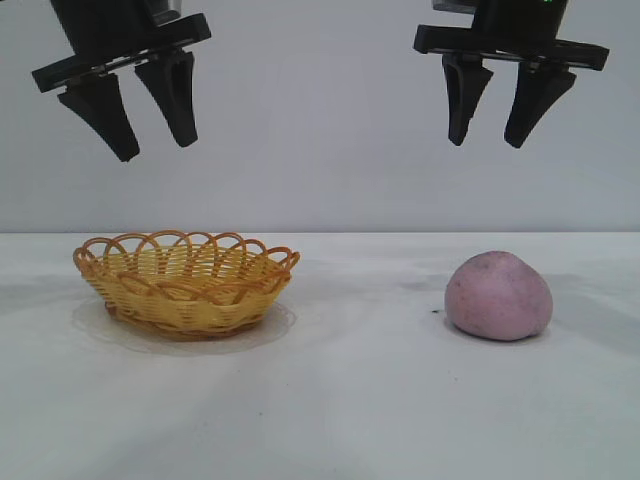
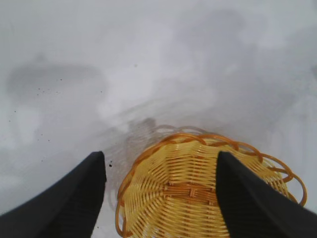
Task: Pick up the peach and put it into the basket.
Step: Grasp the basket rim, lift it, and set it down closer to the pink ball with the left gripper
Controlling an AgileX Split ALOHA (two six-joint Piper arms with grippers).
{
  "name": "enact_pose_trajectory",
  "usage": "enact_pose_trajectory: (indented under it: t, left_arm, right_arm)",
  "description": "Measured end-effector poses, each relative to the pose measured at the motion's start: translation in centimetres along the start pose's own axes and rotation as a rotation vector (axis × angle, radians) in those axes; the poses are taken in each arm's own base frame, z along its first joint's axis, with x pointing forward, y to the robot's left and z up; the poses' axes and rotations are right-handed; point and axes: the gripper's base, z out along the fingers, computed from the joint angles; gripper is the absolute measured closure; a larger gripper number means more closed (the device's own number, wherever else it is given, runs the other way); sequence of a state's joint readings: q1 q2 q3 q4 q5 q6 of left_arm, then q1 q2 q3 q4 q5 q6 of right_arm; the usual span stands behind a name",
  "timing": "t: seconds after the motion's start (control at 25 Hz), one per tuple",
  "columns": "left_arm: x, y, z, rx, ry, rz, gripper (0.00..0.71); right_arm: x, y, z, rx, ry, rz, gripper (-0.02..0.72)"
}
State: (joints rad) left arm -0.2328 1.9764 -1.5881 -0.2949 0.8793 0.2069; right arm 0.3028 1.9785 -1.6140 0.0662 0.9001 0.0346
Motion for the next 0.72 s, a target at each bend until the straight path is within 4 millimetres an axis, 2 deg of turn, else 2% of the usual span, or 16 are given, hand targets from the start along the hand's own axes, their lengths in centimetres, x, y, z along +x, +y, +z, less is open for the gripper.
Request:
enact_pose_trajectory:
  t: [0.04, 0.12, 0.16, 0.2, 0.24, 0.28, 0.32, 0.72]
  left_arm:
    - [0.00, 0.00, 0.00, 0.000, 0.000, 0.000, 0.289]
    - [0.00, 0.00, 0.00, 0.000, 0.000, 0.000, 0.281]
    - [0.00, 0.00, 0.00, 0.000, 0.000, 0.000, 0.334]
    - [0.00, 0.00, 0.00, 0.000, 0.000, 0.000, 0.351]
    - [0.00, 0.00, 0.00, 0.000, 0.000, 0.000, 0.338]
    - [0.00, 0.00, 0.00, 0.000, 0.000, 0.000, 0.385]
    - [0.00, 0.00, 0.00, 0.000, 0.000, 0.000, 0.394]
    - [0.04, 0.20, 0.00, -0.022, 0.005, 0.018, 0.389]
  right_arm:
    - [0.00, 0.00, 0.00, 0.000, 0.000, 0.000, 0.319]
    - [0.00, 0.00, 0.00, 0.000, 0.000, 0.000, 0.319]
    - [0.00, 0.00, 0.00, 0.000, 0.000, 0.000, 0.319]
    - [0.00, 0.00, 0.00, 0.000, 0.000, 0.000, 0.319]
    - [0.00, 0.00, 0.00, 0.000, 0.000, 0.000, 0.319]
    - [0.00, 0.00, 0.00, 0.000, 0.000, 0.000, 0.319]
    - [0.00, 0.00, 0.00, 0.000, 0.000, 0.000, 0.319]
    - [0.00, 0.00, 0.00, 0.000, 0.000, 0.000, 0.319]
